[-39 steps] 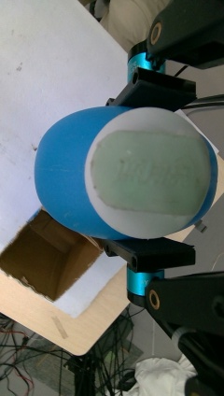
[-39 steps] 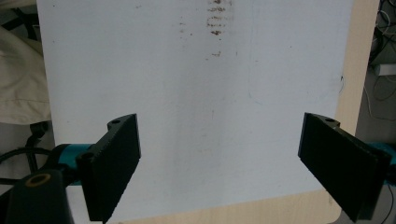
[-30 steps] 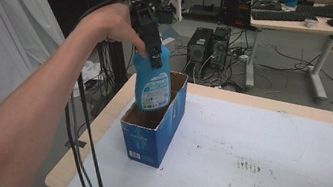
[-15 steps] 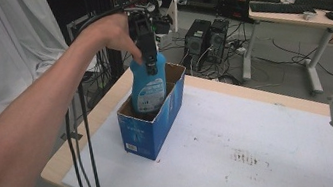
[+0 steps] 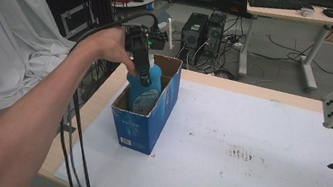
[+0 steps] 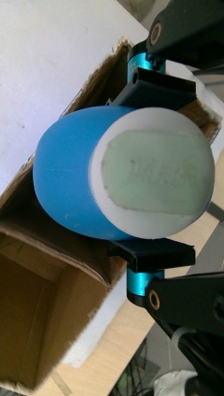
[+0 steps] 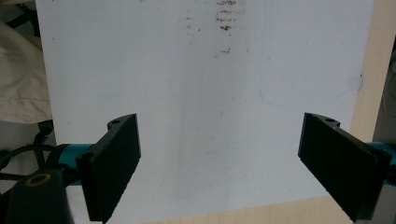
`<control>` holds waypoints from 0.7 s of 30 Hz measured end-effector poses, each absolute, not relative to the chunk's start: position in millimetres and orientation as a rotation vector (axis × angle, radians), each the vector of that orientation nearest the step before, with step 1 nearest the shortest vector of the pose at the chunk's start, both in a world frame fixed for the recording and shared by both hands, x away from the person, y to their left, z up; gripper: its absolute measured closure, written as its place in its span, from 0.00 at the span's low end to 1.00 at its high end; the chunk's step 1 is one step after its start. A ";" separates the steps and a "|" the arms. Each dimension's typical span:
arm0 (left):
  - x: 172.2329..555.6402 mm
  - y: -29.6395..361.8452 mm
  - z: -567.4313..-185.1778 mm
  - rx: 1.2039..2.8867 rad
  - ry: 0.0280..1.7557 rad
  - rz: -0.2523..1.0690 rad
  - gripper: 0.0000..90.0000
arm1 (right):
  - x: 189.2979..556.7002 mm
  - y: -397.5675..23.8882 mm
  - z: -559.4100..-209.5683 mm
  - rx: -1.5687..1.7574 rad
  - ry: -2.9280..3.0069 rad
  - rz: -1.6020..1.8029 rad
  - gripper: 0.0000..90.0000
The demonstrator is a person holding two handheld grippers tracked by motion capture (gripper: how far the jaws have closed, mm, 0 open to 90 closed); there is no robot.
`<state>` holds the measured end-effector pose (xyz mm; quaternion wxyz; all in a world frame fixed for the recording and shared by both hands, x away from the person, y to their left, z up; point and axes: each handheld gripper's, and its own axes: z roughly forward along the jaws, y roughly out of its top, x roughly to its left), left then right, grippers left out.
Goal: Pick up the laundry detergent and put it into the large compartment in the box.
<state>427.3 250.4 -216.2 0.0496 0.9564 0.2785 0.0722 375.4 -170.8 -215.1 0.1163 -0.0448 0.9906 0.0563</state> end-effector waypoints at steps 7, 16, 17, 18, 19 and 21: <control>428.8 251.5 -233.7 2.944 0.777 0.220 0.43 | 375.0 -170.5 -215.8 -0.125 2.901 0.158 0.14; 428.9 250.3 -252.1 2.984 0.708 0.209 0.43 | 376.3 -170.1 -220.2 -0.125 2.910 0.153 0.14; 428.9 249.6 -253.7 2.989 0.698 0.210 0.43 | 376.1 -169.7 -220.6 -0.120 2.911 0.152 0.14; 429.0 249.1 -255.4 2.994 0.693 0.211 0.43 | 376.4 -169.4 -221.1 -0.121 2.911 0.153 0.14; 429.1 248.7 -257.0 3.001 0.687 0.211 0.43 | 376.5 -169.1 -221.5 -0.122 2.912 0.150 0.14; 429.2 248.0 -260.3 3.015 0.679 0.208 0.43 | 376.9 -168.5 -222.5 -0.126 2.914 0.150 0.14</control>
